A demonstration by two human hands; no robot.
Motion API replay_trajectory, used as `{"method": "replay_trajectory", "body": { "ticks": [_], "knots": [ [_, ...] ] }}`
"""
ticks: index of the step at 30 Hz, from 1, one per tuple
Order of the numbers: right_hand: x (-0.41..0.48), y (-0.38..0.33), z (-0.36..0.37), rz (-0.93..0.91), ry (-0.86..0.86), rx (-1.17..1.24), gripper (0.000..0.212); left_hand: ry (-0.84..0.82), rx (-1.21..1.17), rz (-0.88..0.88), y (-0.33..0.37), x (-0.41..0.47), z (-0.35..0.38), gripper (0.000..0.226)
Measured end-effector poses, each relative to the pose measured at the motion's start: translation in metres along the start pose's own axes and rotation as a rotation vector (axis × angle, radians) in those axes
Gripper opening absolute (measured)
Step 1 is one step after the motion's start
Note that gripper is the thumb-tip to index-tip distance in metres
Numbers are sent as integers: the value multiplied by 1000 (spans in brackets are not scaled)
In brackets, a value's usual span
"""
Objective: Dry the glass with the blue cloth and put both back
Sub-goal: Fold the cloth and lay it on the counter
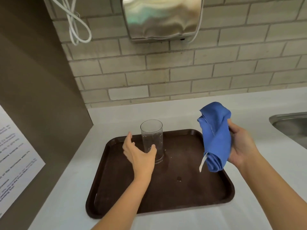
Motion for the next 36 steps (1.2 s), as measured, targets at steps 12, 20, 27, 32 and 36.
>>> {"method": "replay_trajectory", "body": {
  "ticks": [12,20,27,32,36],
  "knots": [
    [-34,-30,49,-922,-126,-827,39,-679,-188,30,167,-31,117,16],
    [-14,-85,6,-542,-202,-524,42,-990,-202,-3,179,-51,143,28],
    [-13,-128,-21,-519,-156,-738,21,-1011,-137,35,175,-66,165,20],
    [-11,-142,-52,-456,-140,-862,8,-1103,-170,0,159,-83,186,12],
    [-2,-144,-74,-361,-145,-900,23,-1205,-156,-73,140,-96,207,21]
  ]
}}
Point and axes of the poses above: each hand's wrist, its own x-axis towards the middle knuckle, its own z-axis out of the palm, y = z × x, the point moved 7 cm from there along x, towards the middle knuckle, and after that the axes turned 5 degrees about y, right-handed, at the moved point
